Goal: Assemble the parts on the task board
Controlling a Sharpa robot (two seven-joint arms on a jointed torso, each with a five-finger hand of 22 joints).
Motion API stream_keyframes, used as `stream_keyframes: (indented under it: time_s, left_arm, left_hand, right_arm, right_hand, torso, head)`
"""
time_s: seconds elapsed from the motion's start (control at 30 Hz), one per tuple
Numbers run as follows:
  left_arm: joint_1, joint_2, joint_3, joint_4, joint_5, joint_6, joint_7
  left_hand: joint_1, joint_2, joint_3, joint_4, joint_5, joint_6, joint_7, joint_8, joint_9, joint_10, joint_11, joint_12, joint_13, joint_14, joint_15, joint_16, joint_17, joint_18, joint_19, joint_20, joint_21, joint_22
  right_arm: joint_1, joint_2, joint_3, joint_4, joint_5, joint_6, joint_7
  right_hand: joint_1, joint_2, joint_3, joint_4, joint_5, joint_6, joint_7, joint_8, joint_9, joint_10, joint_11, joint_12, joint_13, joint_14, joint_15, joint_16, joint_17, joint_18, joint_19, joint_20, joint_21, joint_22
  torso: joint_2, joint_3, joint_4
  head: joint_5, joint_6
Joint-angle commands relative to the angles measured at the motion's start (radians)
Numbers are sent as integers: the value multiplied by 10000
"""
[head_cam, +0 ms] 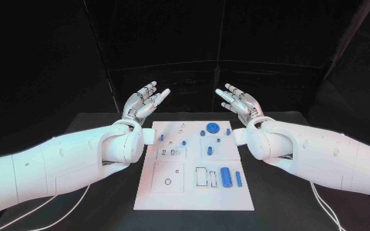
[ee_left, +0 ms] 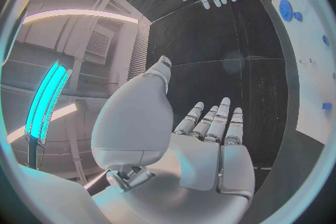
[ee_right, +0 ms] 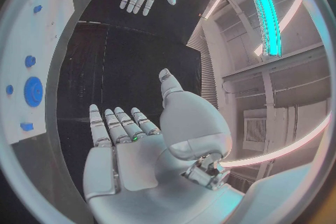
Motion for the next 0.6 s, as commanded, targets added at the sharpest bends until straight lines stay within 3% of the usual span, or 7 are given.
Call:
stream_keyframes:
  time_s: [0.03,0.2,0.33,0.4,0.5,0.53,0.6]
  left_arm:
    - [90,33,-65,-81,728,1085,902]
    - [96,34,-70,-85,736,1096,909]
    - [99,11,-68,-168,764,1201,904]
    - [99,-26,-69,-181,779,1307,885]
    - [104,-129,-69,-160,789,1497,876]
    - [114,-179,-70,-140,790,1557,876]
    - [145,-285,-70,-85,775,1646,864]
  left_hand:
    - [516,-61,35,152,60,192,909,74,29,53,139,75,23,194,73,84,29,192,44,150,62,19]
    - [516,-61,35,152,60,192,909,74,29,53,139,75,23,194,73,84,29,192,44,150,62,19]
    - [522,-30,49,149,60,227,979,83,34,95,178,85,30,268,107,105,42,163,82,154,75,29]
    - [579,72,115,138,59,361,1116,112,52,361,331,138,65,634,232,214,100,82,311,167,149,79]
    - [765,308,252,56,72,1093,1197,284,152,1475,541,381,201,1914,452,606,290,-118,1179,187,447,256]
    - [882,459,327,-5,50,1560,1200,407,218,2335,639,606,313,2818,443,907,430,-114,1977,189,737,421]
    - [1115,629,383,-227,52,2692,1307,722,379,4244,424,1147,551,3793,213,1331,580,80,4177,138,1581,868]
  right_arm:
    - [164,119,-73,-278,-800,1980,-618]
    - [307,229,-156,-530,-1006,2578,-810]
    - [335,196,-169,-708,-1817,2523,-711]
    - [336,193,-167,-846,-2608,2409,-645]
    - [343,166,-163,-1036,-3609,2172,-600]
    - [350,153,-161,-1099,-3922,2098,-599]
    - [387,135,-157,-1218,-4495,2004,-617]
  right_hand:
    - [492,39,-115,-4,133,121,1361,67,23,90,133,47,27,62,147,69,16,153,68,180,56,27]
    - [630,29,-92,-93,123,213,1410,79,33,179,184,57,35,120,200,75,22,156,94,179,70,33]
    - [1547,-59,169,-881,-123,878,1535,174,106,944,318,154,104,765,345,174,85,216,294,165,144,69]
    - [2144,-72,384,-1387,-278,2047,1558,421,249,2317,428,433,243,1937,446,454,211,411,966,147,355,189]
    - [2804,-71,701,-2038,-373,4038,1497,864,453,5094,257,1034,454,4123,205,1067,391,741,2932,130,1079,555]
    - [2937,-45,808,-2229,-401,4844,1416,1034,521,5983,140,1237,492,5175,62,1351,460,880,3567,135,1351,673]
    - [3078,-21,966,-2460,-455,6140,1244,1287,610,6646,-64,1385,459,6369,-181,1700,515,1123,4158,107,1678,788]
  torso:
    - [-1,-1,-3]
    - [-1,-1,-3]
    - [19,22,-16]
    - [1,12,-18]
    - [32,10,-2]
    - [37,15,5]
    - [91,15,7]
  head:
    - [-2,0]
    - [-2,0]
    - [-39,-18]
    - [-16,9]
    - [-20,29]
    - [-13,17]
    - [6,25]
